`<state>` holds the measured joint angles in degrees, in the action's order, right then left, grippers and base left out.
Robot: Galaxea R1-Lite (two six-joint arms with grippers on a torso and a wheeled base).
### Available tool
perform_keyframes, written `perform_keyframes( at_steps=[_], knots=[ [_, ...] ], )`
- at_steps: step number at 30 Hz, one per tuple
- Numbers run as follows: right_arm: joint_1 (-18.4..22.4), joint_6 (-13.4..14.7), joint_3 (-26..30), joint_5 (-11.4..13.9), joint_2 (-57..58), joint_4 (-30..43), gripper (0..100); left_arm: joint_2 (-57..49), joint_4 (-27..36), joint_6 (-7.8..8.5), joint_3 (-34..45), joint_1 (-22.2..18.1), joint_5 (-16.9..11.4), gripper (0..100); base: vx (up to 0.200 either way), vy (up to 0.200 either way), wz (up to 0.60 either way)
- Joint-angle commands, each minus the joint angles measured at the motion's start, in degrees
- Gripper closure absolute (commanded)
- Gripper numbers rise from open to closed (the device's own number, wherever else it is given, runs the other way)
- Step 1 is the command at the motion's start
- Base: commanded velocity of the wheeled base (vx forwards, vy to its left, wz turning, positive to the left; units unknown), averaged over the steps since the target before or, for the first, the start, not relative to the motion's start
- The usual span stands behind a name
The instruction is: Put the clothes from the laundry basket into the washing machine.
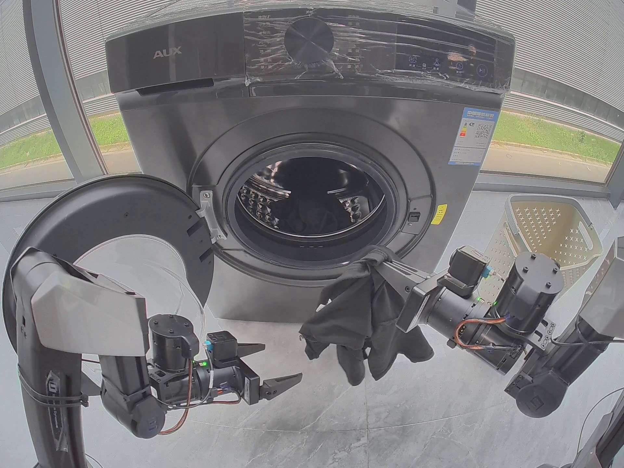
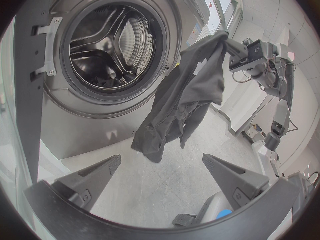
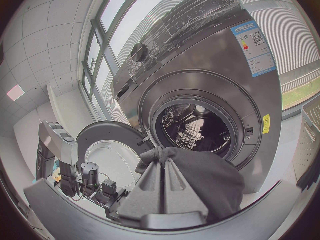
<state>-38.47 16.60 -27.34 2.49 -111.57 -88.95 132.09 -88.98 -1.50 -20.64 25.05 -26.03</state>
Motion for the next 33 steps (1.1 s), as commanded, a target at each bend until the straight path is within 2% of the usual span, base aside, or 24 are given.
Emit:
perform_keyframes(
  at_steps=[1,12,13,20,30,33],
  knots=[
    [-0.37,0.01,0.01,-0.03,0.04,-0.61,100,4.85,-0.23,0.18,-4.06,0.09,-0.52,0,0.0,0.0,0.0],
    [-1.69,0.01,0.01,-0.11,0.12,-0.61,100,10.21,-0.41,0.36,-14.78,0.0,-0.43,0,0.0,0.0,0.0],
    [-1.69,0.01,0.01,-0.11,0.12,-0.61,100,10.47,-0.41,0.71,-15.57,0.0,-0.25,100,0.0,0.0,0.0],
    [-2.48,0.01,0.36,-0.29,0.04,-0.61,100,10.56,-0.41,0.18,-19.53,0.52,1.86,100,0.0,0.0,0.0],
    [-2.4,0.01,0.54,-0.29,0.04,-0.61,100,10.65,-0.49,0.09,-19.79,0.61,1.86,100,0.0,0.0,0.0],
    [-1.52,0.01,0.36,-0.38,-0.05,-0.61,100,7.31,-0.58,0.18,-17.95,-1.06,1.94,100,0.0,0.0,0.0]
  ],
)
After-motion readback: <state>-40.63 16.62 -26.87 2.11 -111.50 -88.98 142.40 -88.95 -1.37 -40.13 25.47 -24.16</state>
